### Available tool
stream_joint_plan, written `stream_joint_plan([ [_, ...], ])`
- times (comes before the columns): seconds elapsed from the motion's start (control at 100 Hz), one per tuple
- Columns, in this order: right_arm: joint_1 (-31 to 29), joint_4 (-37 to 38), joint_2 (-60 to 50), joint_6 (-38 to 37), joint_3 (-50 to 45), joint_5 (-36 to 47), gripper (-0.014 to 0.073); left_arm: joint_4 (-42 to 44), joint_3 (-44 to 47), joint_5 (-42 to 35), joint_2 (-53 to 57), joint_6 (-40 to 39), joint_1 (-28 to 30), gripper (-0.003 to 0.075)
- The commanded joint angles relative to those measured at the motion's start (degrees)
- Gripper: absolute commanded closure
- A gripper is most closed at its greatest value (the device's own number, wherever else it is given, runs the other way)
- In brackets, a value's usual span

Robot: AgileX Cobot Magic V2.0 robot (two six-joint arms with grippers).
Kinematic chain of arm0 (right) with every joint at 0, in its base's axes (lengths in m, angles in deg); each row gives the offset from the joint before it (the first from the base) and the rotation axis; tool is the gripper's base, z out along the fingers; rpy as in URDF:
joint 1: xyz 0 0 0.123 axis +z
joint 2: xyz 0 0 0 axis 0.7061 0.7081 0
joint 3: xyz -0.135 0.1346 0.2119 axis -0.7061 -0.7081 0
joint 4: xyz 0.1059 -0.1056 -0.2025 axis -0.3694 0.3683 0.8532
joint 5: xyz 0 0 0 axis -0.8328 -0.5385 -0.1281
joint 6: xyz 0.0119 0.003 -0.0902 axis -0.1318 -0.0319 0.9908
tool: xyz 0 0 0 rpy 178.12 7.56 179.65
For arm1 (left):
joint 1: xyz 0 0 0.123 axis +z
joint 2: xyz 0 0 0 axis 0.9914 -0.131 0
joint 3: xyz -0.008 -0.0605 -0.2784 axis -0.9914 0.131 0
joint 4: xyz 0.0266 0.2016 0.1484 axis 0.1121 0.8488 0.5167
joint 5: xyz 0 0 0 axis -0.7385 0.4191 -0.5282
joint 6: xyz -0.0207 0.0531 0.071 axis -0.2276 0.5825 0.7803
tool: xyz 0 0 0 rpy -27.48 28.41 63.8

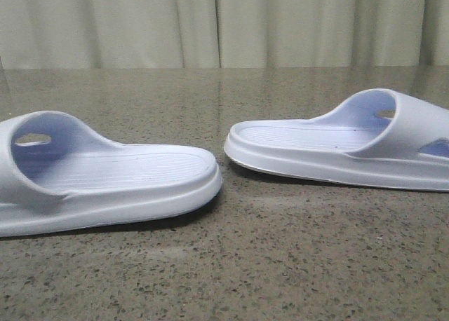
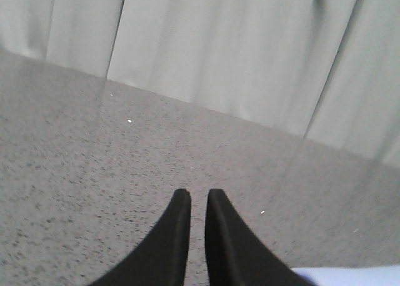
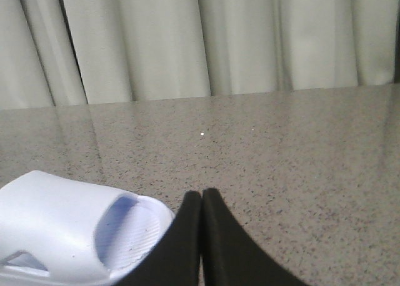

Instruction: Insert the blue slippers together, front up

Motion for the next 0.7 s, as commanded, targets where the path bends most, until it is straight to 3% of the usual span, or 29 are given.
stream_joint_plan([
  [0.0, -0.4, -4.1, -1.2, 0.1, 2.0, 2.4, 0.07, -11.8, -0.7, -3.6, 1.6, -0.5, -0.3, 0.0705],
  [0.17, -0.4, -6.0, -0.6, 0.1, 10.1, -6.1, 0.07, -18.4, -5.9, 4.8, 1.6, -0.5, -0.3, 0.0705],
  [0.43, -0.4, -10.6, 8.4, 0.1, 26.1, -18.4, 0.07, -26.5, -16.4, 9.0, -3.9, -0.5, -0.3, 0.0705],
  [0.59, -0.4, -17.5, 15.4, 0.1, 32.7, -19.6, 0.0697, -26.5, -22.1, 17.0, -12.0, -0.5, -0.3, 0.0705],
  [0.69, -0.4, -19.2, 17.7, 0.1, 33.6, -19.6, 0.0634, -27.0, -23.3, 18.9, -15.8, -0.5, -0.3, 0.0704],
])
